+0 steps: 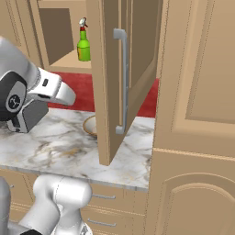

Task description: Pick the spray and spray from the cabinet and place them on the counter.

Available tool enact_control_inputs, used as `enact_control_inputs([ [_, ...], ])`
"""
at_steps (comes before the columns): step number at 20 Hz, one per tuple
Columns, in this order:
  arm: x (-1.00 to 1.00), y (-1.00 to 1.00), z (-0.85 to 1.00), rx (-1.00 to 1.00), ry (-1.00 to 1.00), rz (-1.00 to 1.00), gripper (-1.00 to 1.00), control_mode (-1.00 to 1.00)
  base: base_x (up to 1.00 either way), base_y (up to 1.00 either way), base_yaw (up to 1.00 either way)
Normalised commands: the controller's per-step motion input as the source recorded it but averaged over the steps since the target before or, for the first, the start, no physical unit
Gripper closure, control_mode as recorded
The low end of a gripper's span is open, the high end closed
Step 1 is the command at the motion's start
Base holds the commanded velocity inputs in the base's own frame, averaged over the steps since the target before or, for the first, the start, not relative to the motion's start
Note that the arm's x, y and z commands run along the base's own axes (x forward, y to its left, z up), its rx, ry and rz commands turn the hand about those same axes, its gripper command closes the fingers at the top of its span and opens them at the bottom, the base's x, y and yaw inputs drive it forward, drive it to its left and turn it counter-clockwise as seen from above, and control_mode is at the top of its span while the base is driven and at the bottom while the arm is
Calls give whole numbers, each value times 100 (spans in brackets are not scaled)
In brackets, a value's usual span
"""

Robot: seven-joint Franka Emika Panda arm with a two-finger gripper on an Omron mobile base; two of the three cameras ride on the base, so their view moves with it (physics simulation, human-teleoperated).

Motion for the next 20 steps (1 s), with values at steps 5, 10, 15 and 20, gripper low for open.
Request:
enact_control_inputs([
  [5,23,0,0,0,-16,0,-100,-100,0,0,0],
  [10,22,0,1,0,-9,0,-100,-100,0,0,0],
  [15,13,0,12,0,-6,0,-100,-100,0,0,0],
  [20,1,0,19,0,0,0,-100,-100,0,0,0],
])
